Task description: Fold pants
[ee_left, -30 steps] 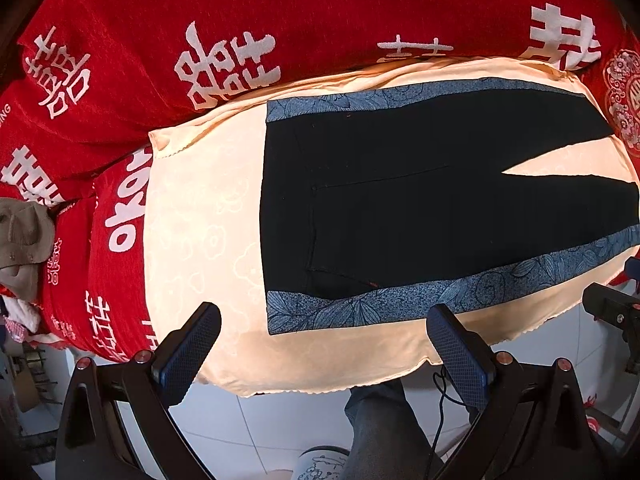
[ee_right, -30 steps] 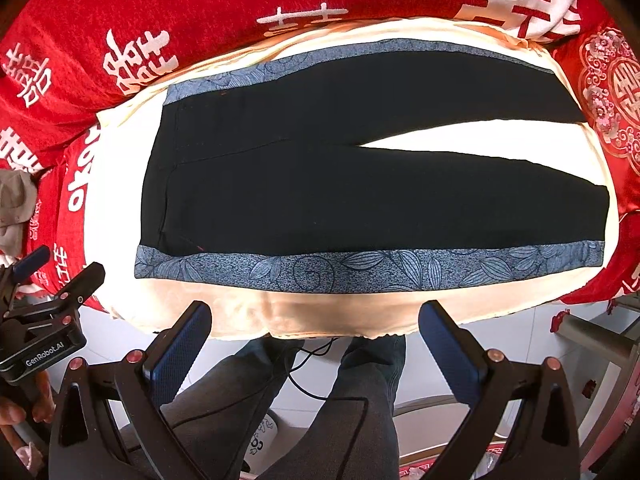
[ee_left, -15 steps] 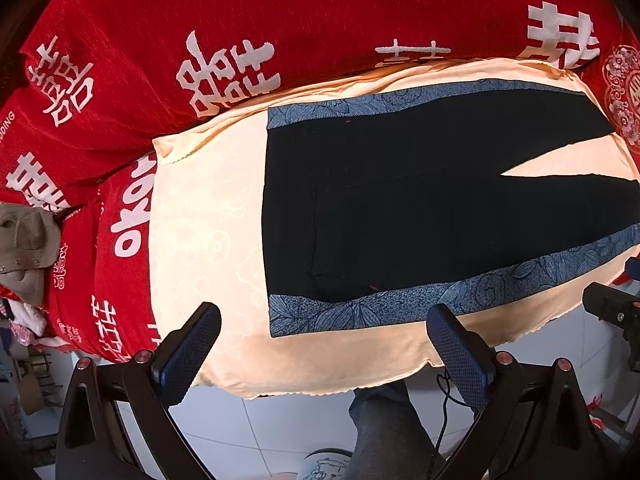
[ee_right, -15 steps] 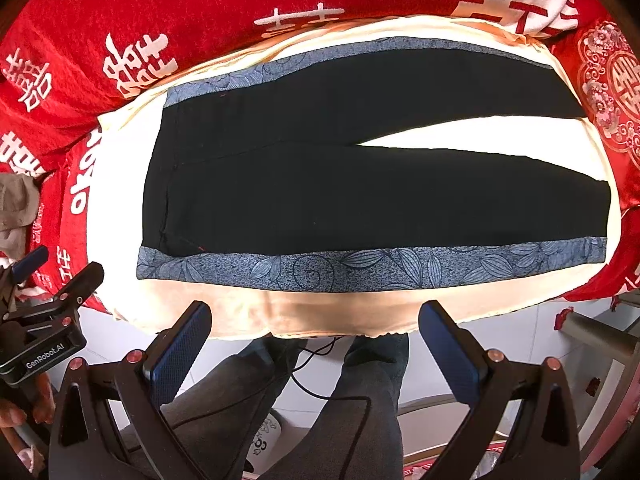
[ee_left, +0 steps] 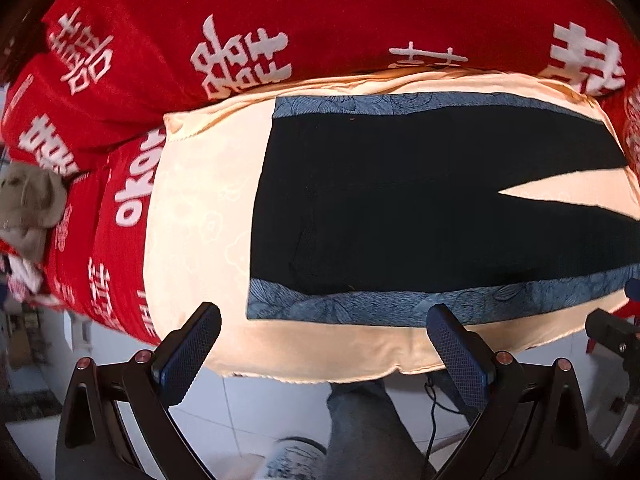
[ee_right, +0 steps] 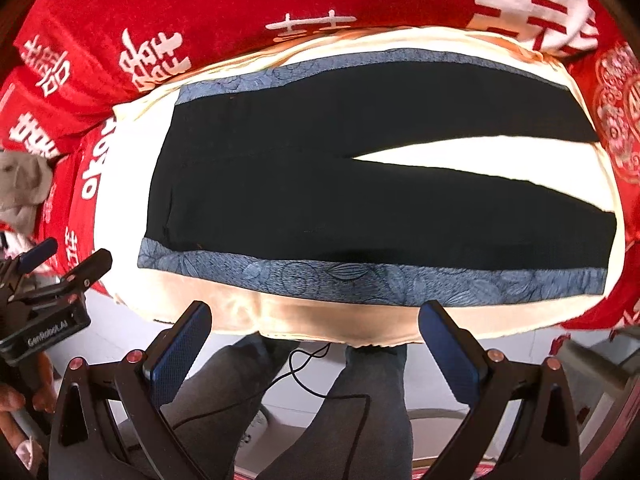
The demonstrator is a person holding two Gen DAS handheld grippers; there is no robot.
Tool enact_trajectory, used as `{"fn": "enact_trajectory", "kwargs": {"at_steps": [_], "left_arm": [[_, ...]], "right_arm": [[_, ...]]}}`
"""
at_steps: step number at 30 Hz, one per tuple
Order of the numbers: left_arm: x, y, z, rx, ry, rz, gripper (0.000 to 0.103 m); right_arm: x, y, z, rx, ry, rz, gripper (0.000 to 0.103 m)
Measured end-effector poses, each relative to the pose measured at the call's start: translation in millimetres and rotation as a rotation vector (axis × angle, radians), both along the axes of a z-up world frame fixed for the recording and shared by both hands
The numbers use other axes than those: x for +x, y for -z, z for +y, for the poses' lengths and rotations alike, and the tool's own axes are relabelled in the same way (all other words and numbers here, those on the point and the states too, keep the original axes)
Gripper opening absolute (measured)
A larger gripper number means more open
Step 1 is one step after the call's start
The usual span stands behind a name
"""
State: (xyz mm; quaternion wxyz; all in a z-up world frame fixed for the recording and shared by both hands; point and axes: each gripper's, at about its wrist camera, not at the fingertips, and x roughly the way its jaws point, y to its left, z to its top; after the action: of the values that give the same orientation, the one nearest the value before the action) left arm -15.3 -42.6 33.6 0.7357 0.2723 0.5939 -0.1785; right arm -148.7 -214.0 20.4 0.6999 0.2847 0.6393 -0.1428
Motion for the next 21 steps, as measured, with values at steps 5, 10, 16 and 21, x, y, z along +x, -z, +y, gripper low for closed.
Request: {"fn": "enact_trajectory", "kwargs": {"at_steps": [5,10,16,21], "left_arm": [[-17.6,-1.1,-9.7,0.009,-0.069,-0.002,0.103],[-28.5,-9.7,-11.7,-0.013,-0.117,0.012,0.103],[-27.9,-12.9,-8.7,-0.018,-0.068,0.006,0.103],[-15.6,2.6,8.8,-0.015,-0.035,0.026,0.103]], "right_arm": [[-11.9,-1.9,-19.5,0.04,-0.058,-0.028,0.103],[-22.0,2.2,-35.5,0.086,-0.072,-0.046,0.103],[-27.6,9.6,-36.1,0.142,-0.018,-0.081,0.103],[-27.8,19.2,-19.8,0.158,0.047,-0.094,0.103]]}}
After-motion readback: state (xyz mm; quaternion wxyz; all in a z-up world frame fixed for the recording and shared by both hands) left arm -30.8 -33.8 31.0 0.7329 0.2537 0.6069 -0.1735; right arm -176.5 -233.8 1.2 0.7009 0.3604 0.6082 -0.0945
